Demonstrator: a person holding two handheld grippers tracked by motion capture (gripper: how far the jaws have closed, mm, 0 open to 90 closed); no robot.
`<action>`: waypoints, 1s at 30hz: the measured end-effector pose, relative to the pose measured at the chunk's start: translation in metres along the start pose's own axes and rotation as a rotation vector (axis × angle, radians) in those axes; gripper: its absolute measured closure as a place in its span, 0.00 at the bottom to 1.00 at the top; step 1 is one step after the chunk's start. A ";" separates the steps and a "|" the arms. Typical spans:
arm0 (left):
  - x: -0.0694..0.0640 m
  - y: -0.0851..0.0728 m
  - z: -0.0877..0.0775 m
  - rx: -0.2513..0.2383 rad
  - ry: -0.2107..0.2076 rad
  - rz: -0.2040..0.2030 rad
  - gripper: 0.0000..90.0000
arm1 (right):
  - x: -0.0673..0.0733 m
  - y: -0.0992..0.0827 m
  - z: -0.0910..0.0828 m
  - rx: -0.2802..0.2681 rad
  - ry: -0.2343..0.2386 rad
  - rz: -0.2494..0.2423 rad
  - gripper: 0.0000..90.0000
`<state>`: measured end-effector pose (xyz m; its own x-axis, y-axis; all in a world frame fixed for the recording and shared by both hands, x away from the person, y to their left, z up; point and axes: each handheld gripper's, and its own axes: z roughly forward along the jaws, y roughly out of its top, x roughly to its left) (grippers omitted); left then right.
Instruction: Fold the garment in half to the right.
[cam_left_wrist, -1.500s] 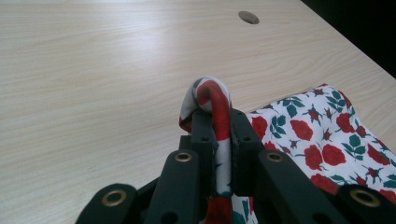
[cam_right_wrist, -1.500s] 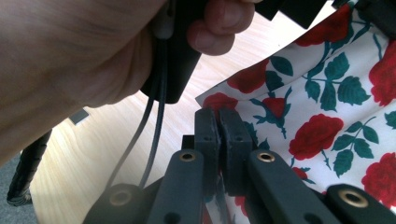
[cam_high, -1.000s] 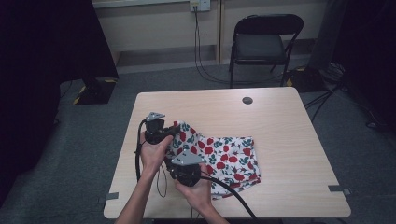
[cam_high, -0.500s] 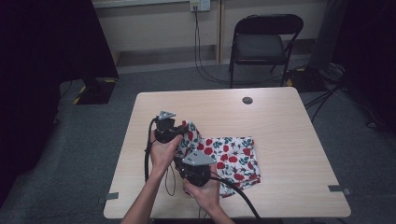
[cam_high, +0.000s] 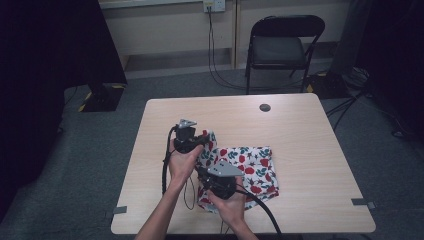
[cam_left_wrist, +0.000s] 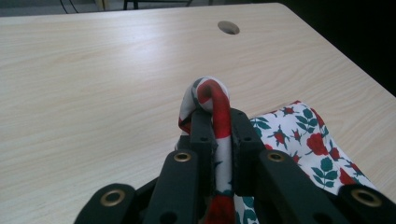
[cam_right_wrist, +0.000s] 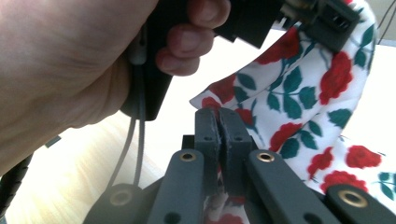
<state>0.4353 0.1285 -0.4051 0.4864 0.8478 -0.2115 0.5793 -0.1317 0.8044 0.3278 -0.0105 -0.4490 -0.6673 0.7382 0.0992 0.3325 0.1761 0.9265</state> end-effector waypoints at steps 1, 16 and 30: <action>-0.001 0.000 0.001 0.003 -0.001 0.000 0.92 | -0.002 0.000 -0.001 -0.001 -0.002 0.003 0.97; -0.015 0.006 0.016 0.026 -0.014 0.005 0.92 | -0.019 -0.007 -0.013 -0.011 -0.033 0.033 0.97; -0.028 0.010 0.028 0.038 -0.030 0.015 0.92 | -0.031 -0.009 -0.023 -0.016 -0.065 0.047 0.97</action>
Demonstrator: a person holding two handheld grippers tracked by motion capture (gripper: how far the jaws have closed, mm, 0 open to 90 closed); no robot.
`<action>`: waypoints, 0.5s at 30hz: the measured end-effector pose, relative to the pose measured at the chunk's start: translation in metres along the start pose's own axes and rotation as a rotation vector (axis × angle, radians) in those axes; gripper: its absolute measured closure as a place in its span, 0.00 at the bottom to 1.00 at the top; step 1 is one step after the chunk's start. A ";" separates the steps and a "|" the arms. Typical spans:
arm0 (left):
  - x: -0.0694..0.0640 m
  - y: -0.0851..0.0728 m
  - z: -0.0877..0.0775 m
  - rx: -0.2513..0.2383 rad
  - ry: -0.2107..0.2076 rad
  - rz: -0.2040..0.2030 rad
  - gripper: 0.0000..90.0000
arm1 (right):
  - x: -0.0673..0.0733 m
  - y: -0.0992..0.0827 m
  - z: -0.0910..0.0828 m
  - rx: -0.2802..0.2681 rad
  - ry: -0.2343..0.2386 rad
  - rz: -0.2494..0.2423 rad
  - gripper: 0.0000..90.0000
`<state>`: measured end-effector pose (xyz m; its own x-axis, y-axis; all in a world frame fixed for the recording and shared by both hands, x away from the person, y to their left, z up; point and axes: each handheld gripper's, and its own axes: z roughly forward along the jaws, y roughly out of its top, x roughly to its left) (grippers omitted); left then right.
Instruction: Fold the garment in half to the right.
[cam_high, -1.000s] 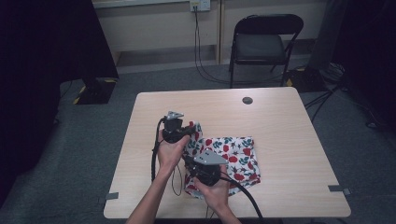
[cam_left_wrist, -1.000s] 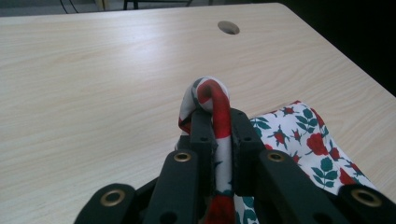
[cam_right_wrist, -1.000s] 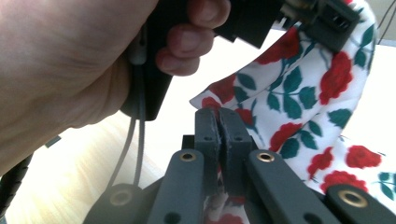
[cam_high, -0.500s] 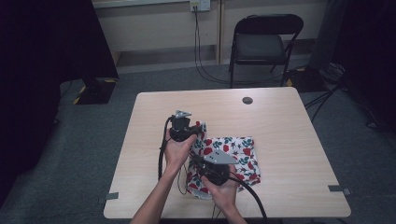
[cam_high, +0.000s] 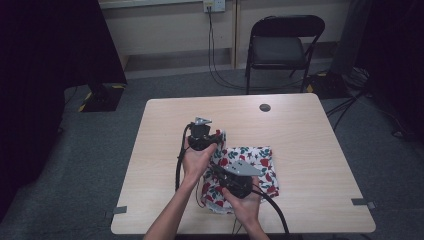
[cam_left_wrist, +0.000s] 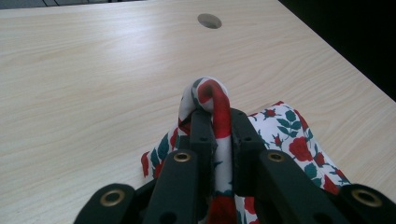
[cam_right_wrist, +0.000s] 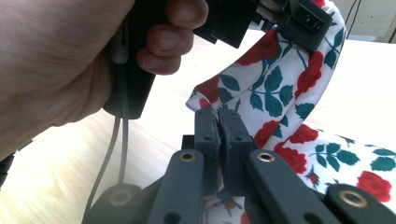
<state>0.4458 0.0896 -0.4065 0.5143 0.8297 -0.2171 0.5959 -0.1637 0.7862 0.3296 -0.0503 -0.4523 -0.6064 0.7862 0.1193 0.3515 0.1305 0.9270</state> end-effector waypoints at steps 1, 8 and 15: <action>-0.001 0.000 0.001 0.000 0.004 0.003 0.92 | -0.001 0.000 -0.001 -0.002 -0.003 -0.001 0.97; -0.010 0.001 0.013 0.021 0.012 0.021 0.92 | -0.009 -0.002 -0.005 -0.006 -0.017 0.013 0.97; -0.015 0.002 0.020 0.027 0.008 0.018 0.92 | -0.017 -0.003 -0.008 -0.008 -0.030 0.027 0.97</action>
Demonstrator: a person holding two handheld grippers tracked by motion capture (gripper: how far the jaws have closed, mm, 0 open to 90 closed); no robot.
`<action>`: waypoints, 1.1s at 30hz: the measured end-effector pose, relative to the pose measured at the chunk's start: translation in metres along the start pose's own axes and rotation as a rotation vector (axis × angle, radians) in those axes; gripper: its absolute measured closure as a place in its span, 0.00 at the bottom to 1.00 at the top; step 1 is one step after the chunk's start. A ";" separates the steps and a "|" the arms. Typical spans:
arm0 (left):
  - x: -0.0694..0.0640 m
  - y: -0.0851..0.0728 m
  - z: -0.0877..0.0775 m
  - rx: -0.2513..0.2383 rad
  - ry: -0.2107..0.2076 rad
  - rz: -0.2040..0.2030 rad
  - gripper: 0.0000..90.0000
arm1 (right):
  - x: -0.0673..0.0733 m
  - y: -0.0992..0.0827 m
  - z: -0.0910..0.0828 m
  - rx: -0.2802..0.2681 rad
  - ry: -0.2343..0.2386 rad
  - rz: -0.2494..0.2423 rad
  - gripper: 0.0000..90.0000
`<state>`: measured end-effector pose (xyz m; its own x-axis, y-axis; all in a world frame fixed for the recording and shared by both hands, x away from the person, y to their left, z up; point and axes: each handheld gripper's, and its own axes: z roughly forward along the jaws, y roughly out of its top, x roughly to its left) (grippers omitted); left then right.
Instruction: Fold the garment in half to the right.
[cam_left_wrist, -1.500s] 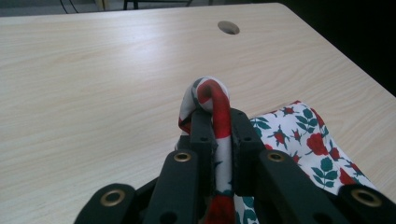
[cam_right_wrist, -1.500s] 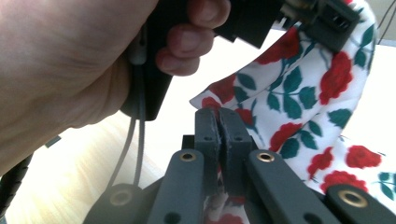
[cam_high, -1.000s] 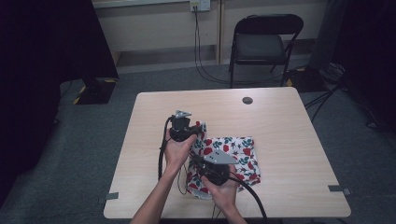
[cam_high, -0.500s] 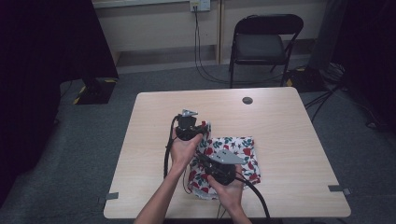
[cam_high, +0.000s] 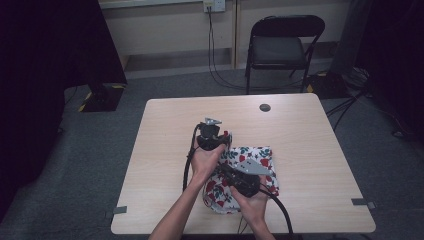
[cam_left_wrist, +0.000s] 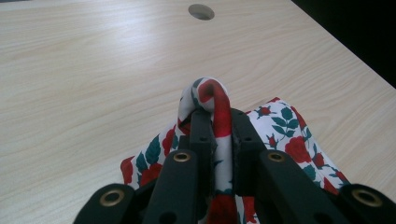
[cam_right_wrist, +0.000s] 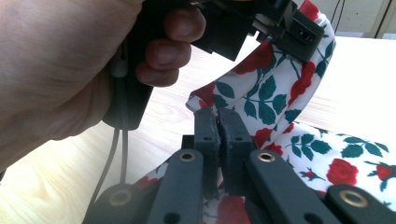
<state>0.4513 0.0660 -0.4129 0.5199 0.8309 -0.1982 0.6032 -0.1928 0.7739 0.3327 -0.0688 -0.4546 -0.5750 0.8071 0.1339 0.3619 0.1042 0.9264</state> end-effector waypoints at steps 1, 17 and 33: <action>0.000 0.000 0.001 0.000 0.002 0.003 0.92 | -0.001 0.000 0.000 0.001 -0.001 0.003 0.97; -0.010 -0.001 0.014 0.018 -0.011 0.014 0.92 | -0.015 -0.010 -0.003 0.018 -0.024 0.033 0.97; -0.020 -0.001 0.030 0.030 -0.020 0.018 0.91 | -0.031 -0.016 -0.009 0.029 -0.055 0.067 0.97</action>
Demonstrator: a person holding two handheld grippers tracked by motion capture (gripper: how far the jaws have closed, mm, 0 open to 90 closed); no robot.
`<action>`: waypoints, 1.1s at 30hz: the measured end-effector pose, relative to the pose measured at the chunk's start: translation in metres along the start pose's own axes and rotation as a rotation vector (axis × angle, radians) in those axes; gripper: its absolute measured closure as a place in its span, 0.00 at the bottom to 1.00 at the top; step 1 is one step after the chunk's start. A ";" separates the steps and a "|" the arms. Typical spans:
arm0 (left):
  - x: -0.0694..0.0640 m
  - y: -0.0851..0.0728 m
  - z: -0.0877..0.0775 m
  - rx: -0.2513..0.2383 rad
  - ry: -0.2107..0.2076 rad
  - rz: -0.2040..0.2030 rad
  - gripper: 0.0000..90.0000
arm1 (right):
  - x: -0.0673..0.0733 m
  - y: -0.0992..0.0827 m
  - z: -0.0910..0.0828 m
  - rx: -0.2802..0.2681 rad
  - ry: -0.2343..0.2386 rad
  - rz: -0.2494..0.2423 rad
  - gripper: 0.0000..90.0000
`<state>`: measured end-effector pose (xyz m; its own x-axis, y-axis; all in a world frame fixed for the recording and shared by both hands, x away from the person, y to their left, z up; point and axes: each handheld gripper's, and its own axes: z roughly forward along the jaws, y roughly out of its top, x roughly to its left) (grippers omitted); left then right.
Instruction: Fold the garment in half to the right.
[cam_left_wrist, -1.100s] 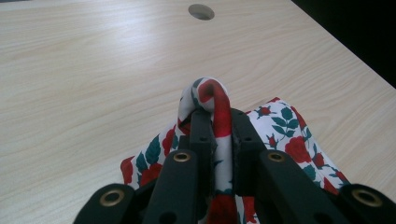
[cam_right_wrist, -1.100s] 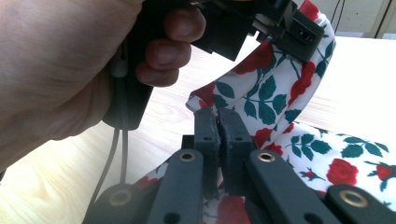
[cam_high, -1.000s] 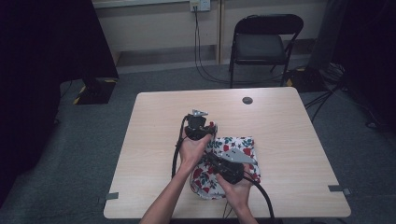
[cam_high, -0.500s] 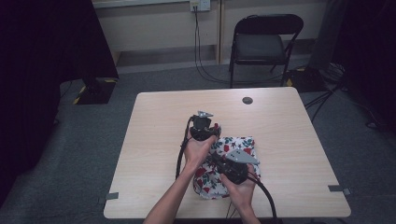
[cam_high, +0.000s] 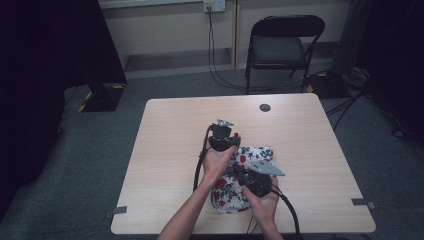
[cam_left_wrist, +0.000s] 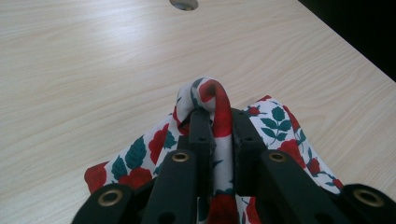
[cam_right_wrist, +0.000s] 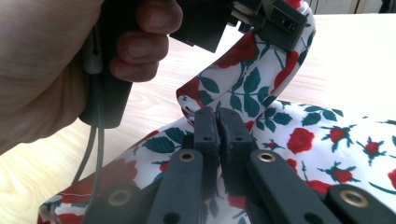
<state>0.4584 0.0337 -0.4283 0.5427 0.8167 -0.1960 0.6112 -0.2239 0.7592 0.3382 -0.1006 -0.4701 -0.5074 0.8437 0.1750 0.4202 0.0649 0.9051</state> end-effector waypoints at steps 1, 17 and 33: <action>0.000 0.000 0.000 0.000 0.000 0.000 0.91 | 0.000 0.000 0.000 0.000 0.000 0.000 0.97; -0.014 -0.001 0.017 0.005 -0.016 -0.011 0.91 | -0.014 -0.006 -0.010 -0.002 -0.037 0.018 0.97; -0.024 -0.005 0.038 0.039 -0.028 -0.009 0.90 | -0.034 -0.020 -0.018 0.015 -0.095 0.033 0.97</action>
<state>0.4641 -0.0054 -0.4506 0.5526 0.8037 -0.2206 0.6382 -0.2377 0.7323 0.3335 -0.1397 -0.4873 -0.4199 0.8921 0.1666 0.4472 0.0437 0.8934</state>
